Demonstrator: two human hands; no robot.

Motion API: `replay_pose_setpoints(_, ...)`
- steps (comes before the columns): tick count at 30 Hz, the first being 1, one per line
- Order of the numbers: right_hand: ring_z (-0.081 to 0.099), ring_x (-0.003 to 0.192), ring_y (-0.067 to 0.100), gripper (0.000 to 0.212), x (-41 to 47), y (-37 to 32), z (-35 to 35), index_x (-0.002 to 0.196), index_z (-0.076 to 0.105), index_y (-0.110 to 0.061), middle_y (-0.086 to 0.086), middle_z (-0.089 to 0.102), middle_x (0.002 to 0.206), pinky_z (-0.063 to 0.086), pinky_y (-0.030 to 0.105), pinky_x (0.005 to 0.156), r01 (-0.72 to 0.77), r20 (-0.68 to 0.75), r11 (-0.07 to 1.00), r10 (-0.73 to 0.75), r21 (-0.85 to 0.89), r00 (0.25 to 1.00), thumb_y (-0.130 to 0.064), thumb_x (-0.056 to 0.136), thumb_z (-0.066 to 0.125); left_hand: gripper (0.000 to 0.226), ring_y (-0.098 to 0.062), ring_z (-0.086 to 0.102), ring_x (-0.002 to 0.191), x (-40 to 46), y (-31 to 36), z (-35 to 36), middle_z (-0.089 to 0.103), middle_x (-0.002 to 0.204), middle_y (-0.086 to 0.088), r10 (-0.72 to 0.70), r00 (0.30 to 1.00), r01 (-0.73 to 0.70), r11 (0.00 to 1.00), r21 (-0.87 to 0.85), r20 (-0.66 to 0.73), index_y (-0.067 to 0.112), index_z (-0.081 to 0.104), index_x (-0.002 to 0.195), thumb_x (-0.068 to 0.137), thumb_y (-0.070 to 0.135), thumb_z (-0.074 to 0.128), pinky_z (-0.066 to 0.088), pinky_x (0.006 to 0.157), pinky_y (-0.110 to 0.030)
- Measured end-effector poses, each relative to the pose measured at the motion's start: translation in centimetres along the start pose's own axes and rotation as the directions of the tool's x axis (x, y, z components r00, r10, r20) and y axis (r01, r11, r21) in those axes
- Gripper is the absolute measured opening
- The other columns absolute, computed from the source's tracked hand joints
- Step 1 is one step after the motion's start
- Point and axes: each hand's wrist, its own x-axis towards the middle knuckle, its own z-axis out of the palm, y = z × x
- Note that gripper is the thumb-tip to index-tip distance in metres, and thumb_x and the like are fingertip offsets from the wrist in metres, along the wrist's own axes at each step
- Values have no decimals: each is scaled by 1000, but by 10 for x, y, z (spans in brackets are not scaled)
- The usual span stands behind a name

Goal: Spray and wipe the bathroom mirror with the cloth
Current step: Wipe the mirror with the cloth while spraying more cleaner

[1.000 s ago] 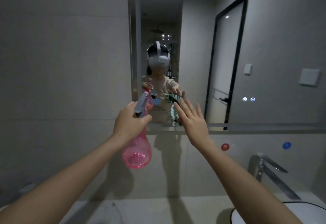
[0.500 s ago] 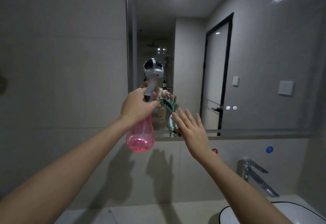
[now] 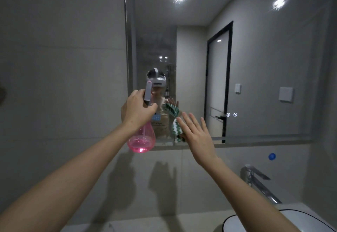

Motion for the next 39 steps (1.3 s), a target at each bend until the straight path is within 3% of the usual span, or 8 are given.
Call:
replay_pose_setpoints(5, 40, 134, 29, 88, 2, -4, -1, 141, 35, -17, 8, 42, 146, 31, 55, 105, -5, -10, 1000, 5, 19, 1000, -2, 67, 81, 14, -22, 54, 77, 6, 4, -4, 54, 90, -2, 46, 998, -46, 999, -11, -44, 13, 58, 90, 80, 22, 59, 44, 67, -31)
replay_pose_setpoints(10, 40, 133, 28, 95, 2, -9, -3, 142, 34, -17, 7, 42, 146, 35, 55, 104, -7, -7, 1000, 7, 18, 1000, -2, 63, 83, 14, -19, 47, 77, 16, 14, -8, 48, 90, -1, 70, 996, -67, 997, 50, -54, 12, 56, 92, 80, 20, 59, 34, 66, -29)
replay_pose_setpoints(18, 41, 133, 27, 92, 2, -8, -4, 140, 36, -18, 6, 43, 145, 36, 51, 105, -35, -12, 999, 35, 22, 999, -4, 63, 84, 13, -21, 52, 76, 17, 15, -7, 55, 90, -2, 32, 994, -30, 999, 25, -103, 12, 59, 91, 81, 20, 58, 35, 65, -30)
replay_pose_setpoints(24, 45, 130, 30, 91, -5, -12, -4, 138, 38, -17, 8, 47, 142, 34, 55, 102, -62, 0, 997, 62, 40, 998, -3, 62, 85, 12, -22, 53, 74, 4, 5, 0, 55, 85, -2, -9, 999, 9, 1000, 1, -38, 12, 59, 85, 80, 23, 56, 34, 60, -29)
replay_pose_setpoints(29, 47, 128, 29, 86, -19, -15, -1, 136, 41, -16, 9, 49, 140, 36, 55, 101, -81, 26, 994, 79, 75, 997, -4, 63, 85, 16, -23, 50, 69, -25, -15, 25, 47, 73, 3, -84, 994, 83, 996, 17, 69, 19, 47, 67, 79, 25, 56, 32, 56, -29)
replay_pose_setpoints(33, 49, 126, 31, 78, -32, -17, 2, 133, 44, -15, 10, 51, 138, 38, 57, 98, -86, 37, 991, 82, 101, 996, -6, 66, 83, 17, -33, 55, 80, -48, -31, 48, 52, 83, -5, -171, 976, 163, 984, 71, 136, 10, 52, 76, 77, 26, 56, 44, 68, -36)
replay_pose_setpoints(39, 51, 124, 33, 67, -47, -21, 7, 131, 52, -11, 13, 52, 136, 38, 59, 97, -100, 68, 990, 93, 102, 993, -9, 71, 81, 17, -33, 55, 85, -71, -44, 68, 51, 89, -5, -251, 948, 238, 967, 89, 193, 7, 56, 88, 78, 22, 56, 37, 68, -33)
